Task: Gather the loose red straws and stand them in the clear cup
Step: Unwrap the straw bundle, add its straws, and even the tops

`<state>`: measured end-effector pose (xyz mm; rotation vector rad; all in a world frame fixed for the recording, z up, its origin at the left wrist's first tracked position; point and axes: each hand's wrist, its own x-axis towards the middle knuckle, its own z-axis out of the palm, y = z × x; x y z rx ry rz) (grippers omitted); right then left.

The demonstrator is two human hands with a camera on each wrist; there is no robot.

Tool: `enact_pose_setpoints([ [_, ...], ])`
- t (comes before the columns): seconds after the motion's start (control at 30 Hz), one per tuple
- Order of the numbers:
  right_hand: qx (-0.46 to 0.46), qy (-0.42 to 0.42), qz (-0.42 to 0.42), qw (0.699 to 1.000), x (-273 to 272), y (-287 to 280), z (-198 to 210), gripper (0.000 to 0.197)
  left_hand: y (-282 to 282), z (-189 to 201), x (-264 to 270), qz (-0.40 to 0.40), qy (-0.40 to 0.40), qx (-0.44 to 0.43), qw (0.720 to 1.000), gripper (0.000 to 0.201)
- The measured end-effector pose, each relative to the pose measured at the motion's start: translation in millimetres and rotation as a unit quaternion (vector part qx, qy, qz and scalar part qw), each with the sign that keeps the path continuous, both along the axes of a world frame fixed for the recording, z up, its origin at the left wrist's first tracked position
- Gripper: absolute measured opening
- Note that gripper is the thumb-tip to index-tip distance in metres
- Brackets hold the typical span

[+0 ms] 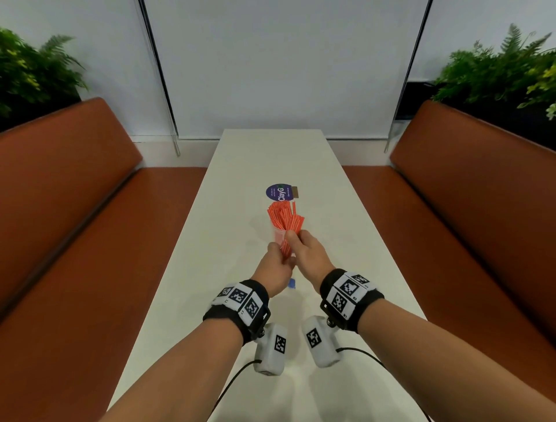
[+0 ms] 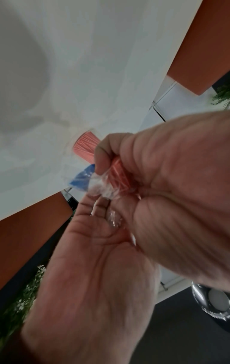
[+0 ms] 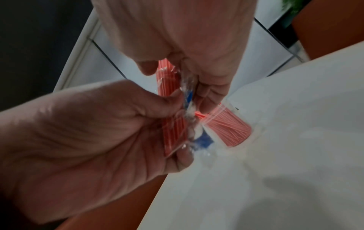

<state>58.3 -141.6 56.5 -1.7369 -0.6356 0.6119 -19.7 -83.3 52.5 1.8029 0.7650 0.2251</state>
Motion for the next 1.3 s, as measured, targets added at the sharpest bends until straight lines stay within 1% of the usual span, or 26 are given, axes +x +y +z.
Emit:
enact_pose_setpoints([
  [0.1,-0.028,-0.049,0.019,0.998,-4,1,-5,0.034,0,1,-3,-0.012,0.018,0.032,0.999,0.026],
  [0.17,-0.039,-0.035,0.046,0.998,-6,2,-9,0.039,3,-1,-7,-0.018,0.031,0.053,0.998,0.027],
  [0.23,-0.006,0.033,0.053,0.998,-6,4,-8,0.040,7,-4,-9,-0.021,0.039,0.060,0.997,0.027],
  [0.33,0.068,0.147,0.027,0.986,-3,7,3,0.038,8,-6,-9,-0.030,0.034,0.067,0.997,0.037],
  [0.4,0.096,0.184,0.012,0.978,-2,9,10,0.036,5,-5,-8,-0.033,0.027,0.075,0.996,0.041],
  [0.47,0.108,0.196,0.010,0.975,-1,12,12,0.034,4,-3,-8,-0.034,0.008,0.063,0.997,0.051],
  [0.5,0.109,0.191,0.009,0.976,-1,14,14,0.032,4,-2,-8,-0.037,0.004,0.061,0.997,0.052],
  [0.6,0.110,0.140,0.005,0.984,2,17,22,0.031,7,1,-9,-0.048,0.009,0.068,0.996,0.036],
  [0.63,0.117,0.130,0.000,0.984,5,17,25,0.032,9,2,-10,-0.053,0.012,0.070,0.996,0.035],
  [0.77,0.161,0.094,-0.044,0.982,14,15,44,0.028,13,1,-17,-0.098,0.062,0.077,0.990,0.049],
  [0.83,0.204,0.094,-0.079,0.971,19,14,52,0.031,15,-1,-21,-0.125,0.111,0.093,0.981,0.055],
  [0.9,0.234,0.094,-0.120,0.960,27,13,56,0.028,20,-2,-24,-0.141,0.155,0.119,0.971,0.057],
  [0.97,0.235,0.079,-0.151,0.957,37,11,55,0.023,25,-3,-27,-0.150,0.178,0.147,0.961,0.060],
  [1.1,0.222,0.052,-0.181,0.957,49,3,48,0.021,33,-6,-28,-0.162,0.232,0.204,0.937,0.084],
  [1.17,0.211,0.037,-0.188,0.959,52,-2,45,0.021,35,-5,-26,-0.162,0.255,0.236,0.923,0.081],
  [1.3,0.181,0.015,-0.178,0.967,56,-9,35,0.019,42,-1,-19,-0.131,0.263,0.291,0.910,0.069],
])
